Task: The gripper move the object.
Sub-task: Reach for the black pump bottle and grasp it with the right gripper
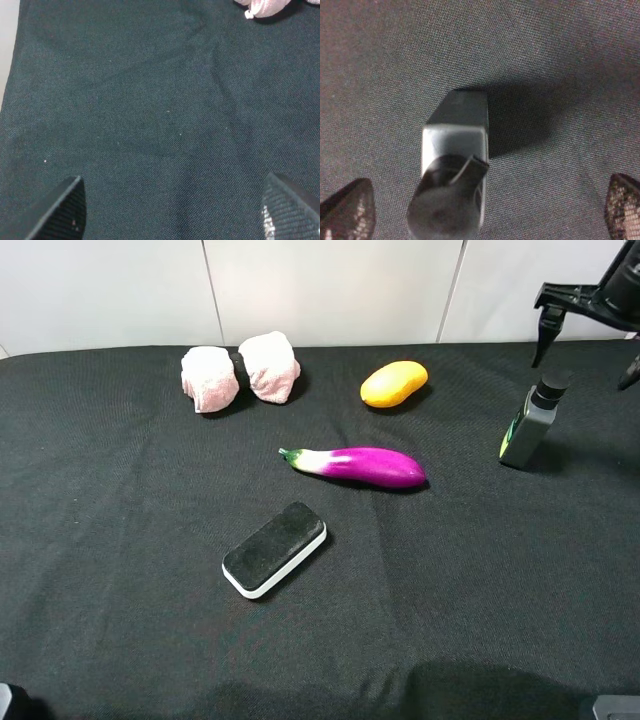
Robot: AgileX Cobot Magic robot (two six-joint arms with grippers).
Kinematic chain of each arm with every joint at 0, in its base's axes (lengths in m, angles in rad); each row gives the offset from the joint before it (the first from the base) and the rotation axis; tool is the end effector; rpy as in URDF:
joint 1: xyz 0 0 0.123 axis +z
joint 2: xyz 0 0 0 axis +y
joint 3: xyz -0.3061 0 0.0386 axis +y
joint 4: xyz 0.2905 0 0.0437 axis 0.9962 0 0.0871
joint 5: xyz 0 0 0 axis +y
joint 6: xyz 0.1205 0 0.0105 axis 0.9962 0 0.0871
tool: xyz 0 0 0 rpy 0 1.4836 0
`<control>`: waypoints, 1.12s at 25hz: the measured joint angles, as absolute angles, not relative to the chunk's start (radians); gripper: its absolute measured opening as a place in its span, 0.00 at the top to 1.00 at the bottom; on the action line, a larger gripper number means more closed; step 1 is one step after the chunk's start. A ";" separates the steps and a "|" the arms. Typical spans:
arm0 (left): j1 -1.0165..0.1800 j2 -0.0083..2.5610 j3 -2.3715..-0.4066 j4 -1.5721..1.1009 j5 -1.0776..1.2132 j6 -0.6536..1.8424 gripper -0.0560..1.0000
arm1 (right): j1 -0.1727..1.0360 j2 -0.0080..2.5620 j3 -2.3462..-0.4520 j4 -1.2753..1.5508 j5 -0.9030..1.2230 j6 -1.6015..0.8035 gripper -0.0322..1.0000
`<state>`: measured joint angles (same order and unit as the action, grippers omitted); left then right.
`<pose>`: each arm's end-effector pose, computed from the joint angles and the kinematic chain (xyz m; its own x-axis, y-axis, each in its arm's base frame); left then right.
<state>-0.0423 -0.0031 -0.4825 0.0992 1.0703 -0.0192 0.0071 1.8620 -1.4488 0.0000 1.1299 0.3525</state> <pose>0.0367 0.0090 0.2776 -0.4758 0.0486 -0.8782 -0.0207 0.9976 0.0664 0.4223 0.0030 0.2083 -0.9348 0.3386 -0.1076 0.3363 0.9409 0.0396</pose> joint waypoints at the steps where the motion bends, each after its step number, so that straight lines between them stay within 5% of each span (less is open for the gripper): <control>1: -0.042 -0.003 -0.483 0.099 1.070 -0.019 0.28 | 0.007 1.870 -1.449 0.000 1.129 0.352 0.30; 28: -0.042 -0.003 -0.483 0.099 1.070 -0.019 0.28 | 0.025 2.016 -1.432 0.041 1.069 0.352 0.30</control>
<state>-0.0423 -0.0031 -0.4825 0.0992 1.0703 -0.0192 0.0252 2.0159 -1.4316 0.0414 1.0688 0.3517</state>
